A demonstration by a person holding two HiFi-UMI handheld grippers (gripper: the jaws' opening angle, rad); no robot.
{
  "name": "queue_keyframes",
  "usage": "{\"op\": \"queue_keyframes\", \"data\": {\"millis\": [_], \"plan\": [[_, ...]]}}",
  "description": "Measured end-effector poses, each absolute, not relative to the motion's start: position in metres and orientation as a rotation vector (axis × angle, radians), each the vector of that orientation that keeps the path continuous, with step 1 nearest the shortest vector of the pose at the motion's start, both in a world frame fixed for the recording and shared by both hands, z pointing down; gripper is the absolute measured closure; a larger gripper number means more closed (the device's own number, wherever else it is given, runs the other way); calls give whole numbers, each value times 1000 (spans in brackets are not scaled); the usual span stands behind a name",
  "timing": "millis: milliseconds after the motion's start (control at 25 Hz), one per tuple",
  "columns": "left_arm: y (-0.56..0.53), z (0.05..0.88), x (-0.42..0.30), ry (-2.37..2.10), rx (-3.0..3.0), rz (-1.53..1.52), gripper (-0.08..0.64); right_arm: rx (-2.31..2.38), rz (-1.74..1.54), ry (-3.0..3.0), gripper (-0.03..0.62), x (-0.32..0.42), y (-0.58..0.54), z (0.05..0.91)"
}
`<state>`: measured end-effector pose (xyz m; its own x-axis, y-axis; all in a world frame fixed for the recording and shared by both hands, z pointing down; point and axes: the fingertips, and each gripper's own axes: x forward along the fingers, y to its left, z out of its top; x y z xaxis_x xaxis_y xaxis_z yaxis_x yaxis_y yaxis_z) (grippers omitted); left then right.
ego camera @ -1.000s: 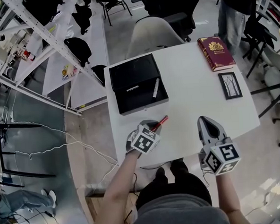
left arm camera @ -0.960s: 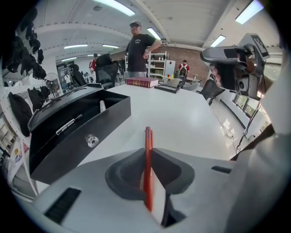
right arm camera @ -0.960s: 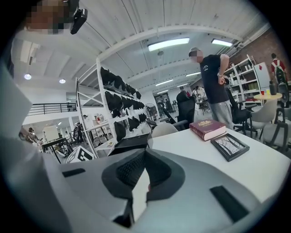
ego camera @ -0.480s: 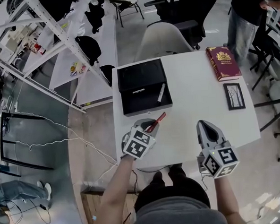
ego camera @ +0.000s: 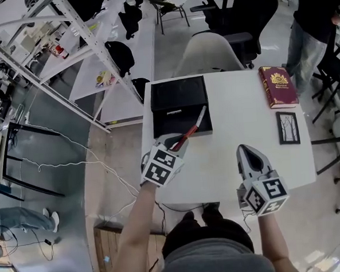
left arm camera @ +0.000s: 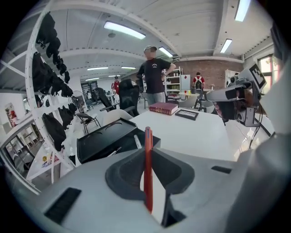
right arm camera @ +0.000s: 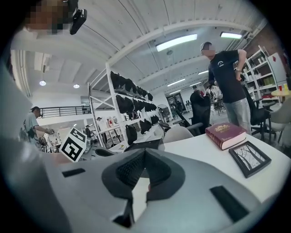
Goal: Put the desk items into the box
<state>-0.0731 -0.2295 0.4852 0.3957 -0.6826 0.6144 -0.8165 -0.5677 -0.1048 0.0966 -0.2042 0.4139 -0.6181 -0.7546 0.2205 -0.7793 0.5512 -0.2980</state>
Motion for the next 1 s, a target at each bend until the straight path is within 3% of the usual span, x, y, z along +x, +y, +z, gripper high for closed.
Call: {"op": "queue_keyframes", "data": {"millis": [520,1000], "plan": [[-264,463,-82,-1403,2462,1003,509,1280,560,-2743,588,100,-216,409],[-291,499,-92,-1239,2503,1178,509,1368,565,-2691,589,99,-215,410]]}}
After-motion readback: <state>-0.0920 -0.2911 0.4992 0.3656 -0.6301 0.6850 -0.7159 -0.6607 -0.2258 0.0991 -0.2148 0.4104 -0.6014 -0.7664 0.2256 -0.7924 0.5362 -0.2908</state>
